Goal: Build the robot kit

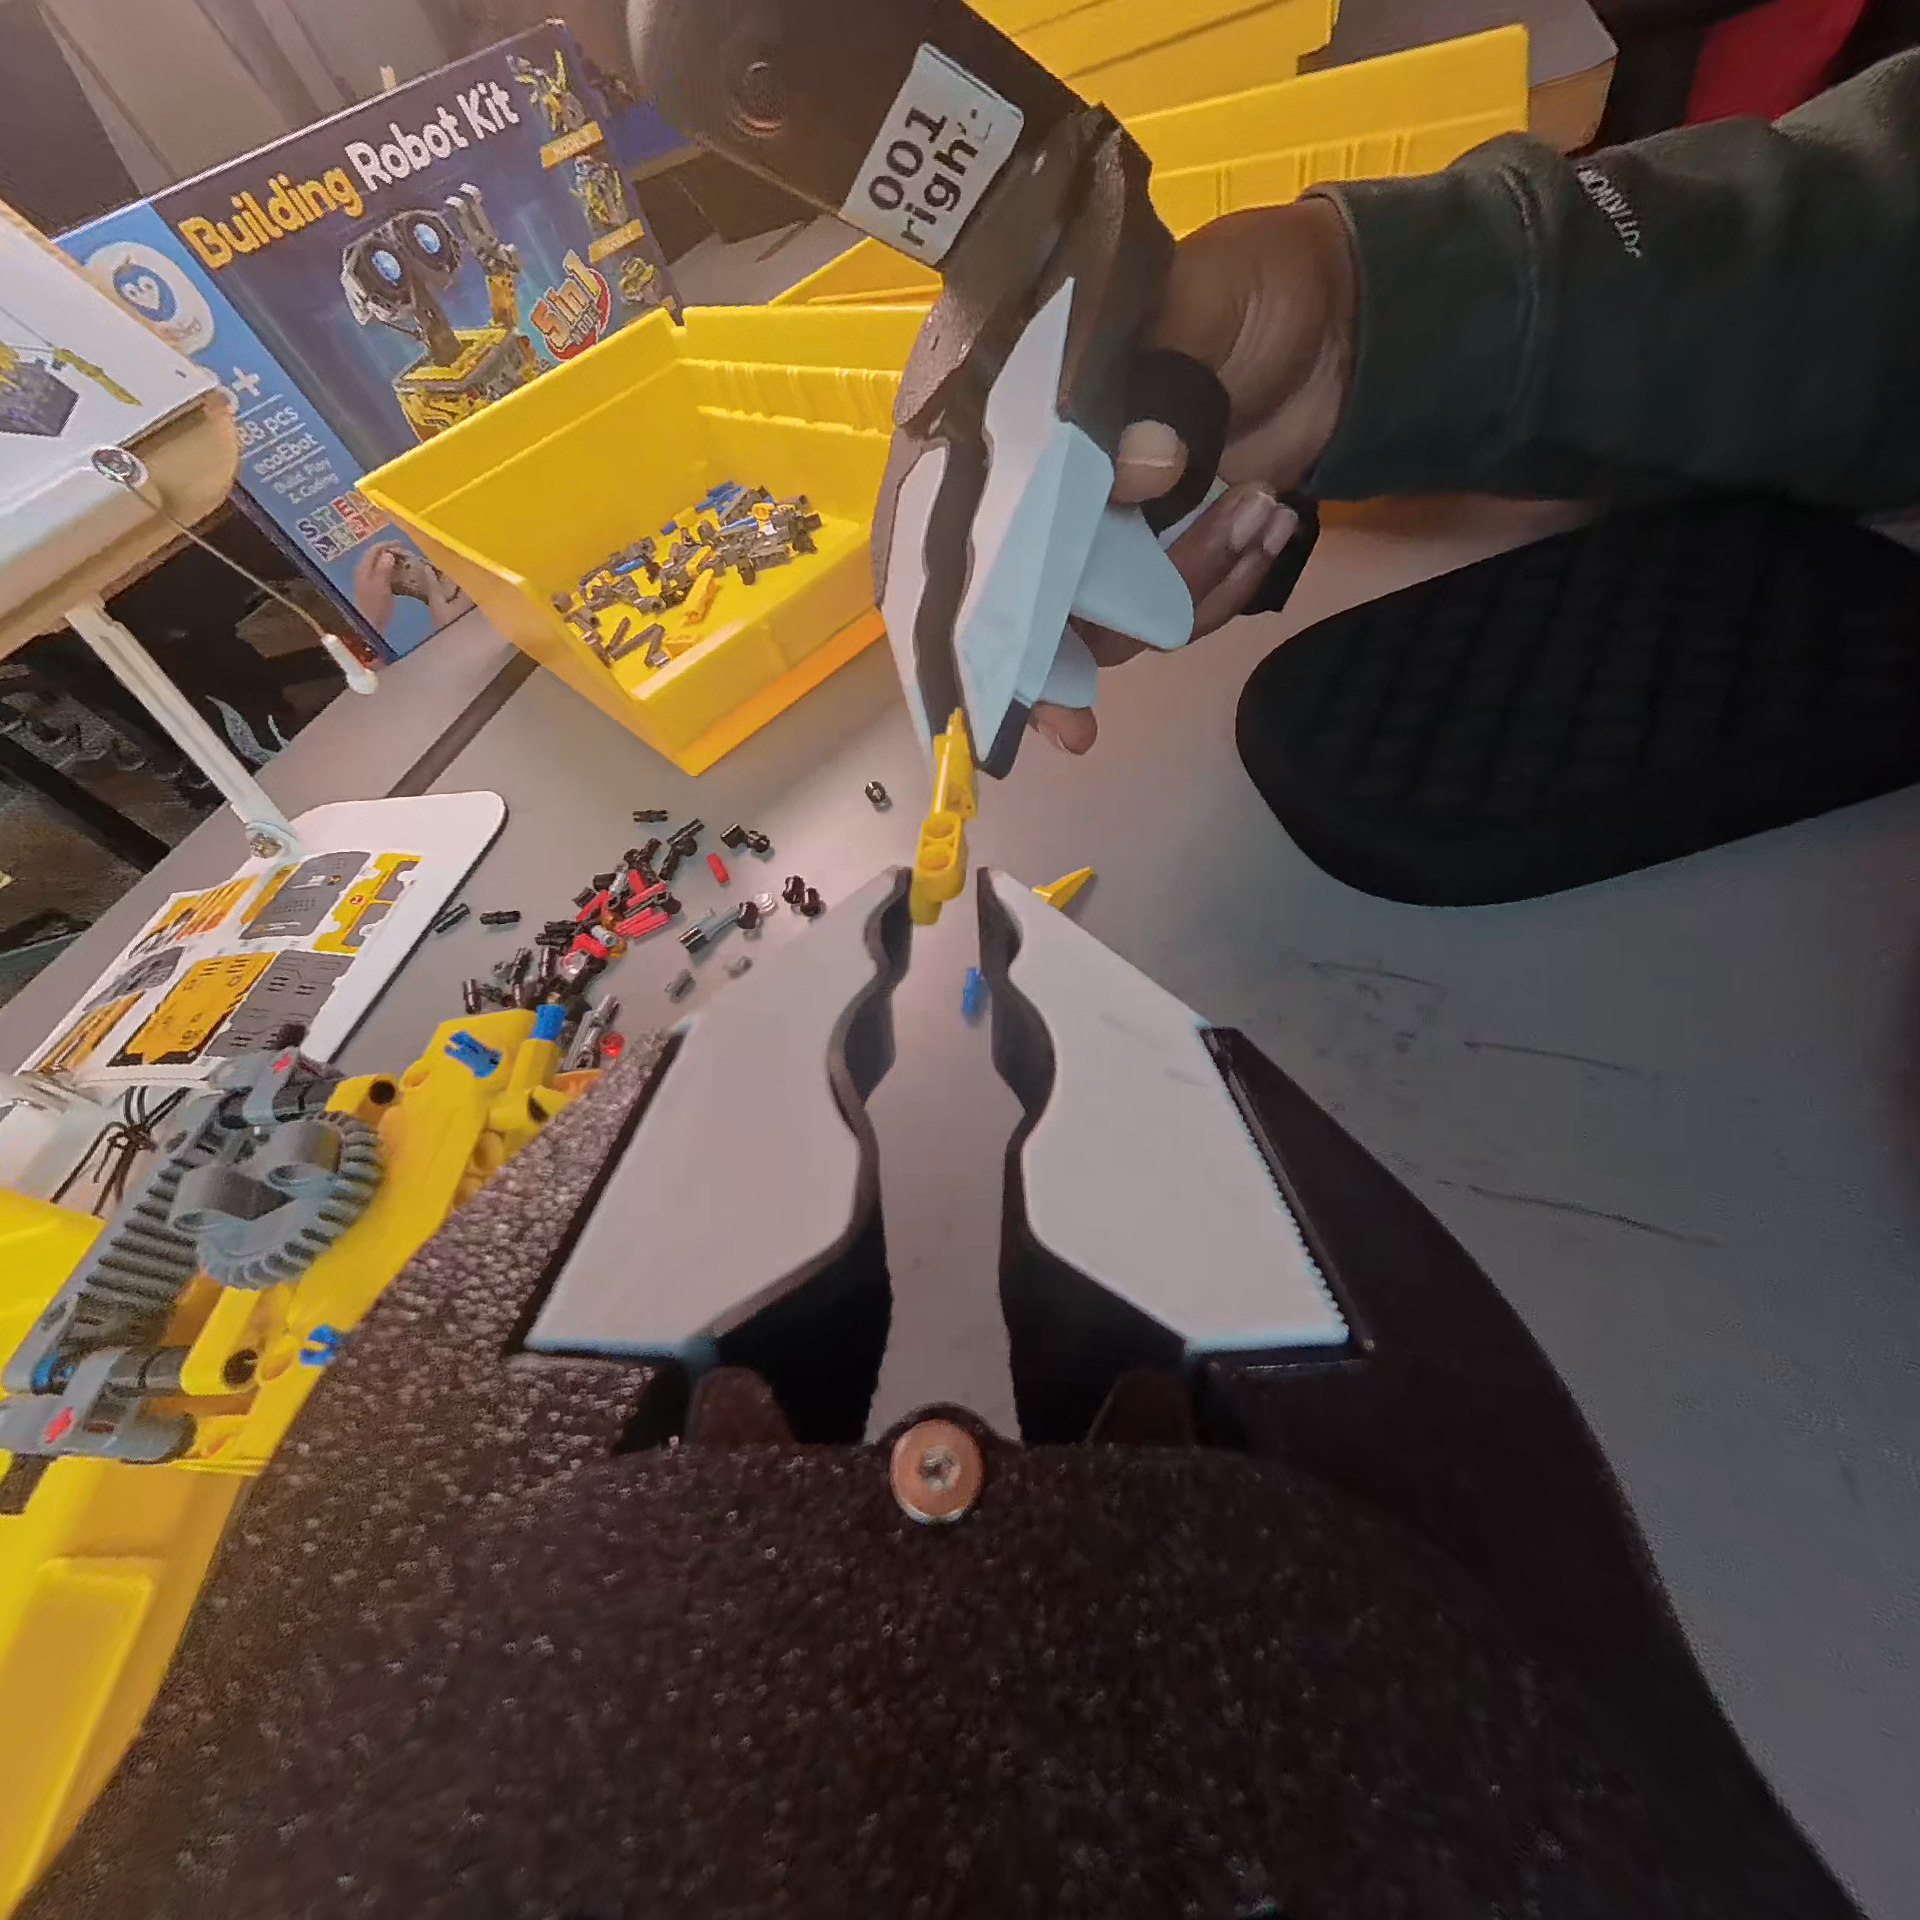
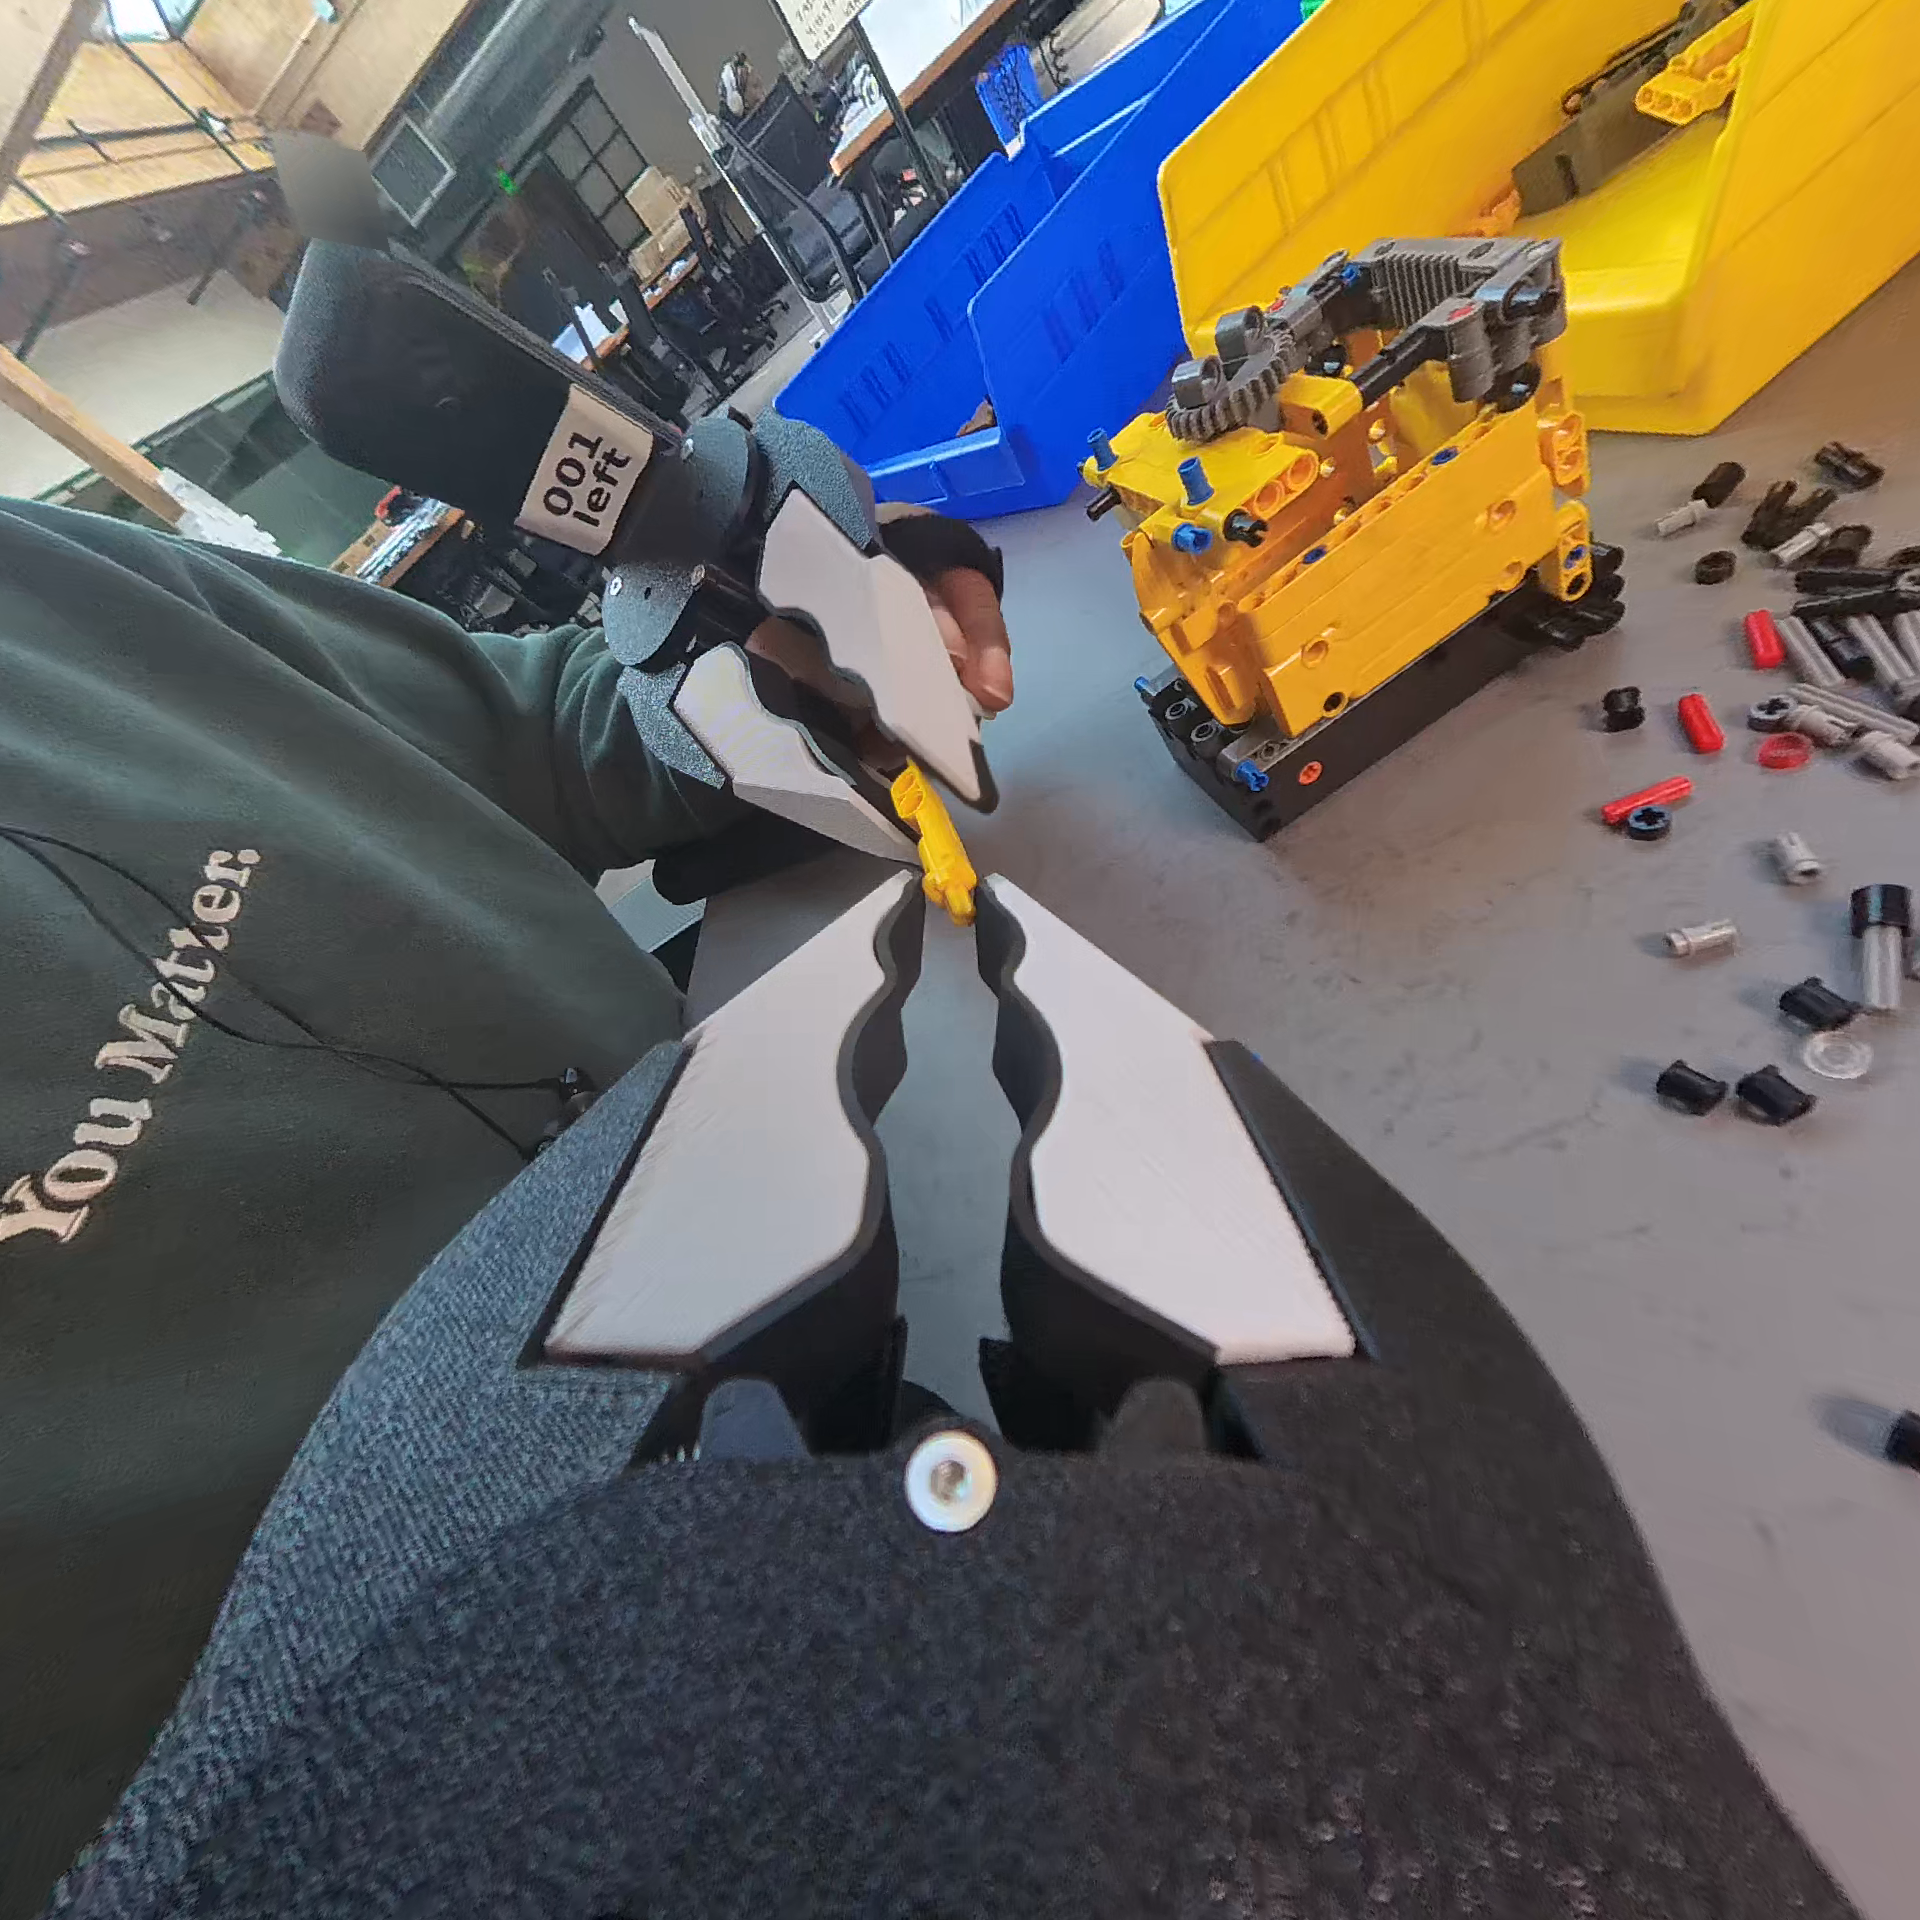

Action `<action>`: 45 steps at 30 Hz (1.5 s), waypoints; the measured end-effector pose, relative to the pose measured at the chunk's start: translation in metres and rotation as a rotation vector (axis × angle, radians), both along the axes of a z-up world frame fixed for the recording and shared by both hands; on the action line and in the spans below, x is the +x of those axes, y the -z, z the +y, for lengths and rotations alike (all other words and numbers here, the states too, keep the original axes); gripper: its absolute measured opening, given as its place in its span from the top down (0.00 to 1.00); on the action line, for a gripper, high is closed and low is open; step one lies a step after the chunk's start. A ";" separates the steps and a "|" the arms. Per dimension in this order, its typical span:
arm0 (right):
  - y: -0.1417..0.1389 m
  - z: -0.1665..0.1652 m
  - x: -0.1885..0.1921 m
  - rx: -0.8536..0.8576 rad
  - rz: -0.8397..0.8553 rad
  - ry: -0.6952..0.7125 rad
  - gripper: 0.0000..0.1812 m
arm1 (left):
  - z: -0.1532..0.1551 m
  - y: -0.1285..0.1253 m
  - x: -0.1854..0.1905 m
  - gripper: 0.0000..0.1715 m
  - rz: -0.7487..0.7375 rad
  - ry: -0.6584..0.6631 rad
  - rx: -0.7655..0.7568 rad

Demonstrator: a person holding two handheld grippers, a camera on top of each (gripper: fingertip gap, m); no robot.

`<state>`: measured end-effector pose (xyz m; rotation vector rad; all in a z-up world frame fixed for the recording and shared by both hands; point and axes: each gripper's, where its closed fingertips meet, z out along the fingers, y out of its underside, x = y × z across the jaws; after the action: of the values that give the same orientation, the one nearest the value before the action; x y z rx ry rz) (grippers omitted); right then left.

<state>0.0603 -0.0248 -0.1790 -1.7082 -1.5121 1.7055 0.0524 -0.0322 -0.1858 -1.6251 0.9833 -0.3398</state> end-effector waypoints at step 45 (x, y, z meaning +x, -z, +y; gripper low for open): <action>-0.063 -0.036 0.003 0.304 0.554 -0.049 0.93 | -0.033 -0.065 0.020 0.96 -1.292 0.553 -0.860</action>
<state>0.0629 -0.0610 -0.1156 -0.9493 -1.4519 1.6770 0.0724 -0.0653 -0.1207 -1.3146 0.1885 -2.0879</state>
